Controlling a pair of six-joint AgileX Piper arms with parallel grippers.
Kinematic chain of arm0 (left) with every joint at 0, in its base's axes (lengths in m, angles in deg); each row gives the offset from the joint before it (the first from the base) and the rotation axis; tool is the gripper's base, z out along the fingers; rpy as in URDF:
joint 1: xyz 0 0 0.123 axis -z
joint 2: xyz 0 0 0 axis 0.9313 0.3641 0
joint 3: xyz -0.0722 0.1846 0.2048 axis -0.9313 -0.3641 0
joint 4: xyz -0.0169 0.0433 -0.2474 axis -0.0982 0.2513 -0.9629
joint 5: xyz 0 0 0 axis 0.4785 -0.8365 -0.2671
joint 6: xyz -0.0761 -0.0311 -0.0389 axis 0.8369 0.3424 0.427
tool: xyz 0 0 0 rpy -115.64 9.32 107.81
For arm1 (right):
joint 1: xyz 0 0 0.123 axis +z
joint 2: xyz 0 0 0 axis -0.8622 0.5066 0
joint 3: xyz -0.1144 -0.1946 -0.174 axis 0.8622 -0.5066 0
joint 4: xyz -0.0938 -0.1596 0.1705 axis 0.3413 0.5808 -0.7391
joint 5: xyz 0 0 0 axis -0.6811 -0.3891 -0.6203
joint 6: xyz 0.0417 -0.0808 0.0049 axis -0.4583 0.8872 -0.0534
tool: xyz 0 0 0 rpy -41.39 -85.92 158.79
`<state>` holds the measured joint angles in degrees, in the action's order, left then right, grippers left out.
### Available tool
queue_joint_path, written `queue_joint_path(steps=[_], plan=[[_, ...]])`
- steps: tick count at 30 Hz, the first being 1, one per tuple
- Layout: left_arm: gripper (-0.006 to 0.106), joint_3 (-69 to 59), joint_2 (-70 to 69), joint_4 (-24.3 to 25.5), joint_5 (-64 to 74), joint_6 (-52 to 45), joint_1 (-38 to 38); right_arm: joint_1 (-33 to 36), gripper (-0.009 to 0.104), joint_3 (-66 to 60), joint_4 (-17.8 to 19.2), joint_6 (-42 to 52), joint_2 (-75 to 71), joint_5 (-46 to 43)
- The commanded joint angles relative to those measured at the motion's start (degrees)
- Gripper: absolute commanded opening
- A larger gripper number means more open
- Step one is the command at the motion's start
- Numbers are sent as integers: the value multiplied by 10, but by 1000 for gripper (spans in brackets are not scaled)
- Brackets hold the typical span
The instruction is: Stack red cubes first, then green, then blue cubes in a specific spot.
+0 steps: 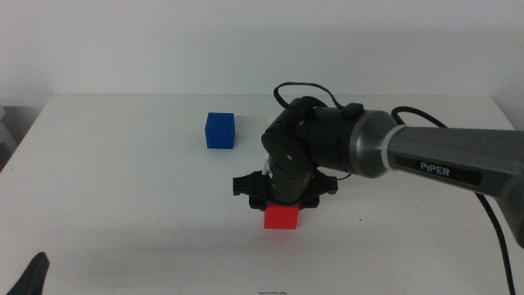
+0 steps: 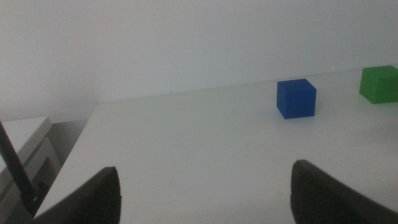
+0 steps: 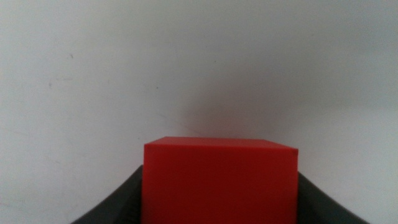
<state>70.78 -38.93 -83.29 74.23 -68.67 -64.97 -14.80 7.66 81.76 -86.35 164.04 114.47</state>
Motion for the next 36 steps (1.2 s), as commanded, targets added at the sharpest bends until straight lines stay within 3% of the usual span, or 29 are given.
queue_joint_path(steps=[1, 12, 13, 14, 19, 22, 31, 36], plan=[[94, 2, -11, -7, -43, 0, 2, 2, -1, 19, 10, -6, -27, -6], [94, 2, -11, -7, -43, 0, 2, 3, 5, 19, -9, -6, -17, -4], [94, 2, -11, -7, -43, 0, 2, 3, 15, 19, -9, -6, -17, -3], [94, 2, -11, -7, -43, 0, 2, 3, 51, 19, -9, -11, -17, 8], [94, 2, -11, -7, -43, 0, 2, 3, 81, 19, -6, -8, -18, 18], [94, 2, -11, -7, -43, 0, 2, 3, 90, 19, -6, -5, -25, 29], [94, 2, -11, -7, -43, 0, 2, 1, 93, 71, 26, -4, -91, 106], [94, 2, -11, -7, -43, 0, 2, -4, 93, 133, 73, 17, -96, 138]])
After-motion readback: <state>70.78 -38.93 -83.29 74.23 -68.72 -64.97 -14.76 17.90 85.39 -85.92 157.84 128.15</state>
